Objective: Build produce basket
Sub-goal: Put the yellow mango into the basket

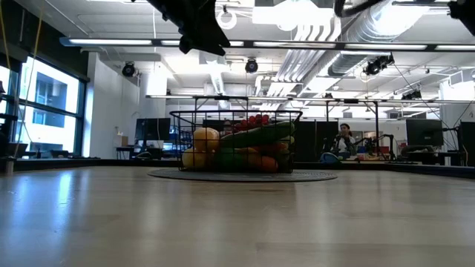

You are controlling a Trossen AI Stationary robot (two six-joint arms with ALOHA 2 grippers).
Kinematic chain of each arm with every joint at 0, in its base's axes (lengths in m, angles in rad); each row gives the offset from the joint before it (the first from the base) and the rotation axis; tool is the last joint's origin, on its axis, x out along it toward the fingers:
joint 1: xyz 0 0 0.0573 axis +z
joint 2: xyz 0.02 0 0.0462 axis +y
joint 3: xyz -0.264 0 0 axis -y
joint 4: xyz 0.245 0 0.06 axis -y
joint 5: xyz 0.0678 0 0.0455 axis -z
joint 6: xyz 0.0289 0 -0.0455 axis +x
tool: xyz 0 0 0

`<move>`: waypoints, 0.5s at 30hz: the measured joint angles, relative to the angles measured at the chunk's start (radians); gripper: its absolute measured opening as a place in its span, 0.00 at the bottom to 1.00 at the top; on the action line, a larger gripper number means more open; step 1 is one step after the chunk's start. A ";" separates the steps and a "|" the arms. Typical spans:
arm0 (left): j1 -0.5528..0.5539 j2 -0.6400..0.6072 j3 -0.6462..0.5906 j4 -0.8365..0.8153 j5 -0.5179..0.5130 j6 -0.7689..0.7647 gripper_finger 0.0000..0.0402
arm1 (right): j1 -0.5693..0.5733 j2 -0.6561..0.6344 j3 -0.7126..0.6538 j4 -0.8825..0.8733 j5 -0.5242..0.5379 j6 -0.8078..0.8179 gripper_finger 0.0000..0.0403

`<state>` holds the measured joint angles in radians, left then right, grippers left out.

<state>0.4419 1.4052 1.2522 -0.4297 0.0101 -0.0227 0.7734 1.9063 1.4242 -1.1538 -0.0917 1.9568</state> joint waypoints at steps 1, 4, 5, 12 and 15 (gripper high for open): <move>0.000 0.000 0.000 0.000 0.000 0.000 0.43 | 0.000 0.007 0.000 -0.001 0.000 0.002 0.63; 0.000 0.000 0.000 0.000 0.000 0.000 0.43 | 0.000 0.029 0.000 0.001 -0.006 0.000 0.63; 0.000 0.000 0.000 0.000 0.000 0.000 0.43 | 0.000 0.035 0.000 -0.002 -0.014 0.000 0.63; 0.000 0.000 0.000 0.000 0.000 0.000 0.43 | 0.000 0.081 0.000 -0.015 -0.044 0.000 0.63; 0.000 0.000 0.000 0.000 0.000 0.000 0.43 | 0.000 0.102 0.000 -0.001 -0.050 -0.008 0.63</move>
<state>0.4419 1.4052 1.2522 -0.4297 0.0105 -0.0227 0.7734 2.0088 1.4246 -1.1550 -0.1415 1.9492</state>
